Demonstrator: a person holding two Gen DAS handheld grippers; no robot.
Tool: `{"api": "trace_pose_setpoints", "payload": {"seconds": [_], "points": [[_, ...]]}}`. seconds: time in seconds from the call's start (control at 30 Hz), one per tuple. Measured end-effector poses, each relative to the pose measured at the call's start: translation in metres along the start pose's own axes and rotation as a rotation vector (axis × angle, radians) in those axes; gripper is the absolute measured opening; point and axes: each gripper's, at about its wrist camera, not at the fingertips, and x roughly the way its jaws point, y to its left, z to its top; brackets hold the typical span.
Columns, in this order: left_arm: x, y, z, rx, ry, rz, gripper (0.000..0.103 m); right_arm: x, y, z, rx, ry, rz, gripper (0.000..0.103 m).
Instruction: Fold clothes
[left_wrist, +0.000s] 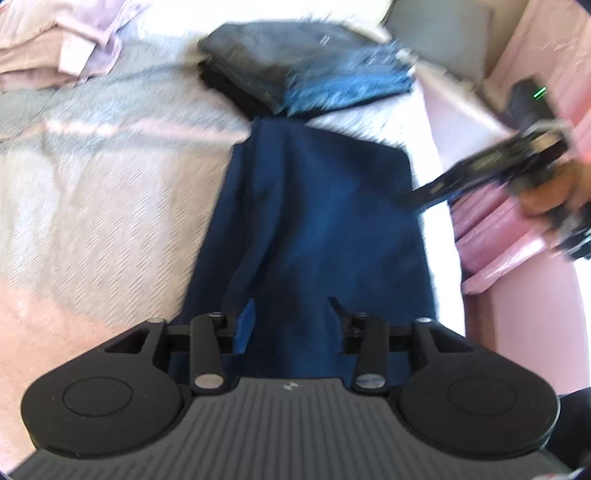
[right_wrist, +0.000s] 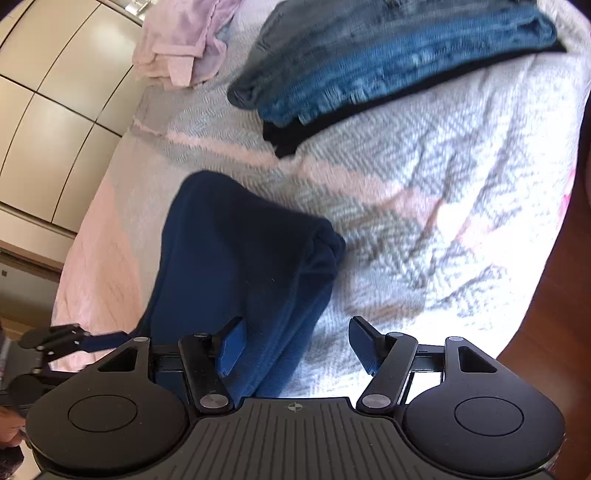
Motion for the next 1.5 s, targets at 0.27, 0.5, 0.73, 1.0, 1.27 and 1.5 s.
{"api": "trace_pose_setpoints", "payload": {"seconds": [0.27, 0.5, 0.73, 1.0, 1.27, 1.5], "points": [[0.018, -0.049, 0.005, 0.16, -0.038, -0.095, 0.064, 0.025, -0.03, -0.007, 0.049, -0.063, 0.185, 0.077], [0.051, -0.104, -0.014, 0.386, -0.021, 0.055, 0.076, 0.049, -0.048, 0.001, 0.12, -0.11, 0.339, 0.069], [0.056, -0.154, -0.046, 0.462, -0.023, 0.16, 0.077, 0.019, -0.034, 0.003, 0.197, -0.083, 0.288, 0.027], [-0.002, -0.148, -0.092, 0.197, -0.079, 0.247, 0.077, -0.043, -0.006, -0.032, 0.337, -0.157, 0.166, 0.024], [-0.038, -0.096, -0.146, -0.059, -0.127, 0.301, 0.077, -0.061, -0.024, -0.101, 0.595, -0.284, 0.079, 0.03], [-0.054, -0.04, -0.141, -0.29, -0.202, 0.274, 0.081, -0.08, 0.046, -0.101, 0.194, -0.314, -0.217, 0.062]]}}
